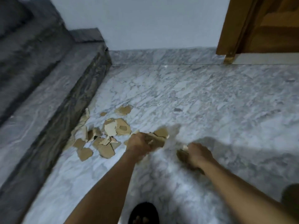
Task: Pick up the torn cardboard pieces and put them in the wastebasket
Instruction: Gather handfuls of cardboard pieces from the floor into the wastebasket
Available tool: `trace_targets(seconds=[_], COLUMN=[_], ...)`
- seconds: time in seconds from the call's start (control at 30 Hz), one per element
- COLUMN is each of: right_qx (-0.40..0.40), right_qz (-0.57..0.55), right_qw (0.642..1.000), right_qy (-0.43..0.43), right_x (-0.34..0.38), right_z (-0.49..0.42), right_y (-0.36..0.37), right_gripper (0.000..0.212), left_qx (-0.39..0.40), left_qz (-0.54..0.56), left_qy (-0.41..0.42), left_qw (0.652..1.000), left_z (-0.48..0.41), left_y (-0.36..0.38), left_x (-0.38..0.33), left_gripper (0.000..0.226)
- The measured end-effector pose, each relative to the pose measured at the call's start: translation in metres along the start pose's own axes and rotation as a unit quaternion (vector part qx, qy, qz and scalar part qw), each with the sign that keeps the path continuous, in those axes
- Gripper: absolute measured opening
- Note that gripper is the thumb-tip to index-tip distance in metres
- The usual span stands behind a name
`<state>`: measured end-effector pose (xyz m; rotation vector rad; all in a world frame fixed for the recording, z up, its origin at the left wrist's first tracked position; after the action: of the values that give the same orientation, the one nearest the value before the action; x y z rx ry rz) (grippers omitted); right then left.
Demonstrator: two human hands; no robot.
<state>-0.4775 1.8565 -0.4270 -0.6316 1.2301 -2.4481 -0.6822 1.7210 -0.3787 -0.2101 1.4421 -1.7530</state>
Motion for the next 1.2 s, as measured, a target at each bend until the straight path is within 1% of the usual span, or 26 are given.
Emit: trace_targets(seconds=[0.03, 0.1, 0.2, 0.3, 0.4, 0.47, 0.53, 0.6, 0.67, 0.73, 0.8, 0.83, 0.87, 0.93, 0.97, 1.03, 1.07, 1.1, 1.13, 1.2], right_qx=[0.014, 0.048, 0.076, 0.086, 0.107, 0.116, 0.104, 0.092, 0.067, 0.022, -0.006, -0.004, 0.003, 0.045, 0.078, 0.107, 0.11, 0.115, 0.115, 0.102], right_qz=[-0.016, -0.047, -0.03, -0.083, -0.112, -0.135, -0.131, -0.101, -0.037, 0.026, 0.026, -0.006, -0.036, -0.095, -0.118, -0.12, -0.114, -0.12, -0.132, -0.119], right_qw=[1.0, 0.997, 0.994, 0.991, 0.987, 0.984, 0.986, 0.99, 0.996, 0.999, 0.999, 1.0, 0.999, 0.994, 0.99, 0.987, 0.987, 0.986, 0.984, 0.986], right_qy=[0.001, -0.026, -0.067, -0.053, -0.037, -0.012, 0.013, 0.043, 0.05, 0.027, -0.017, -0.023, -0.031, -0.033, -0.021, -0.006, -0.002, -0.004, -0.014, -0.054], right_x=[0.009, 0.036, 0.088, 0.134, 0.179, 0.204, 0.226, 0.24, 0.246, 0.247, 0.251, 0.252, 0.252, 0.251, 0.249, 0.246, 0.246, 0.252, 0.261, 0.292], right_z=[0.0, -0.004, -0.013, -0.027, -0.045, -0.062, -0.077, -0.09, -0.098, -0.095, -0.093, -0.092, -0.093, -0.094, -0.096, -0.113, -0.13, -0.144, -0.163, -0.198], right_y=[-0.01, -0.026, -0.044, -0.036, -0.007, 0.013, 0.031, 0.052, 0.077, 0.09, 0.091, 0.087, 0.084, 0.075, 0.067, 0.041, 0.021, -0.001, -0.019, -0.046], right_gripper=[0.035, 0.05, 0.053, 0.066, 0.074, 0.084, 0.093, 0.102, 0.1, 0.087, 0.075, 0.069, 0.068, 0.076, 0.076, 0.064, 0.054, 0.049, 0.056, 0.082], left_qx=[0.015, 0.049, 0.064, 0.082, 0.09, 0.091, 0.094, 0.096, 0.103, 0.115, 0.115, 0.111, 0.11, 0.107, 0.103, 0.101, 0.101, 0.106, 0.112, 0.122], left_qz=[-0.021, -0.068, -0.111, -0.151, -0.139, -0.124, -0.096, -0.063, -0.048, -0.026, -0.009, 0.001, 0.006, -0.01, -0.022, -0.038, -0.044, -0.05, -0.055, -0.053], left_qy=[-0.015, -0.044, -0.056, -0.05, -0.046, -0.041, -0.035, -0.03, -0.027, -0.026, -0.011, -0.002, 0.003, 0.004, 0.011, 0.011, 0.008, 0.0, -0.007, -0.019], left_qw=[1.0, 0.995, 0.99, 0.984, 0.985, 0.987, 0.99, 0.993, 0.993, 0.993, 0.993, 0.994, 0.994, 0.994, 0.994, 0.994, 0.994, 0.993, 0.992, 0.991], left_z=[0.005, 0.01, 0.012, 0.007, -0.006, -0.02, -0.031, -0.04, -0.046, -0.056, -0.071, -0.079, -0.087, -0.094, -0.096, -0.096, -0.098, -0.099, -0.102, -0.104], left_y=[-0.011, -0.03, -0.052, -0.066, -0.081, -0.09, -0.098, -0.1, -0.097, -0.093, -0.087, -0.084, -0.079, -0.076, -0.076, -0.073, -0.071, -0.069, -0.066, -0.063], left_x=[0.012, 0.042, 0.087, 0.128, 0.173, 0.203, 0.228, 0.247, 0.259, 0.264, 0.266, 0.267, 0.267, 0.26, 0.257, 0.252, 0.251, 0.251, 0.251, 0.251], left_gripper=[0.038, 0.041, 0.033, 0.033, 0.035, 0.038, 0.035, 0.03, 0.03, 0.035, 0.054, 0.062, 0.064, 0.048, 0.04, 0.035, 0.037, 0.039, 0.041, 0.042])
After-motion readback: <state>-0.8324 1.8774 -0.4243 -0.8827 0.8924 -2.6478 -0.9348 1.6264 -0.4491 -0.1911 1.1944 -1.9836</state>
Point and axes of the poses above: each hand's wrist, its own z-axis away from the middle knuckle, its own y-axis out of the palm, x = y × z, the point moved 6 cm from there along -z, towards the middle knuckle, and after that the axes turned 5 degrees about y, right-handed, at the moved point
